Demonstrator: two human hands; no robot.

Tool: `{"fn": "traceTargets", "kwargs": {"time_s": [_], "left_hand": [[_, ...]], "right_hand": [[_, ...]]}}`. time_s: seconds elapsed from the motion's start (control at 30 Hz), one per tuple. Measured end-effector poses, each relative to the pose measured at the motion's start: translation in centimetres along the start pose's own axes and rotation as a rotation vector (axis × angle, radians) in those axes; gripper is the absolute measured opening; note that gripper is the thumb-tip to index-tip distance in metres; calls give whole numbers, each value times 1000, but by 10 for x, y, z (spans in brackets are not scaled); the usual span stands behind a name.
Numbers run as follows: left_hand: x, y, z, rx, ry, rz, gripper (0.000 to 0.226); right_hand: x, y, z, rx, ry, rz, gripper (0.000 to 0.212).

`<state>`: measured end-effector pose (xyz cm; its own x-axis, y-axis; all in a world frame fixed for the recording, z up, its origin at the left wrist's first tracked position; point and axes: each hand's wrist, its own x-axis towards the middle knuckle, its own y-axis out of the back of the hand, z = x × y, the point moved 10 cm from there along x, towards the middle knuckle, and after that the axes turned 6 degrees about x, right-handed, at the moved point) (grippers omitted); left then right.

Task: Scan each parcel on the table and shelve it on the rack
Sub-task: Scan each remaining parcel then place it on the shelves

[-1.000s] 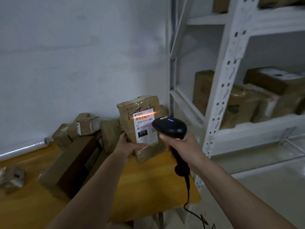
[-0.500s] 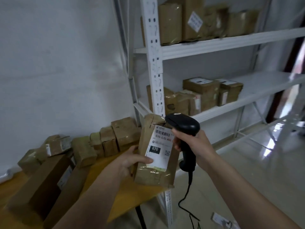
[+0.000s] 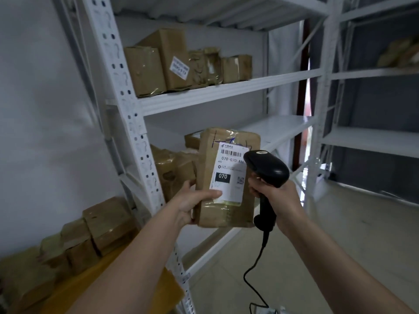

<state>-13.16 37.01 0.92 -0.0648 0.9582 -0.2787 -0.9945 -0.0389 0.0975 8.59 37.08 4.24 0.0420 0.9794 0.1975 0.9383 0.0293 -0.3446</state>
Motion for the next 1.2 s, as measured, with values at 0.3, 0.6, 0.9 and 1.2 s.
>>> {"fn": "traceTargets", "kwargs": {"time_s": [0.3, 0.6, 0.9, 1.2], "left_hand": [[73, -51, 65, 36, -46, 30, 67], [173, -84, 154, -44, -192, -13, 86], [246, -112, 264, 74, -340, -24, 56], [263, -143, 346, 130, -462, 73, 68]], "right_hand": [[63, 36, -39, -16, 107, 99, 21], [178, 56, -59, -90, 228, 156, 23], [279, 53, -98, -148, 381, 183, 23], [354, 57, -139, -96, 431, 83, 33]]}}
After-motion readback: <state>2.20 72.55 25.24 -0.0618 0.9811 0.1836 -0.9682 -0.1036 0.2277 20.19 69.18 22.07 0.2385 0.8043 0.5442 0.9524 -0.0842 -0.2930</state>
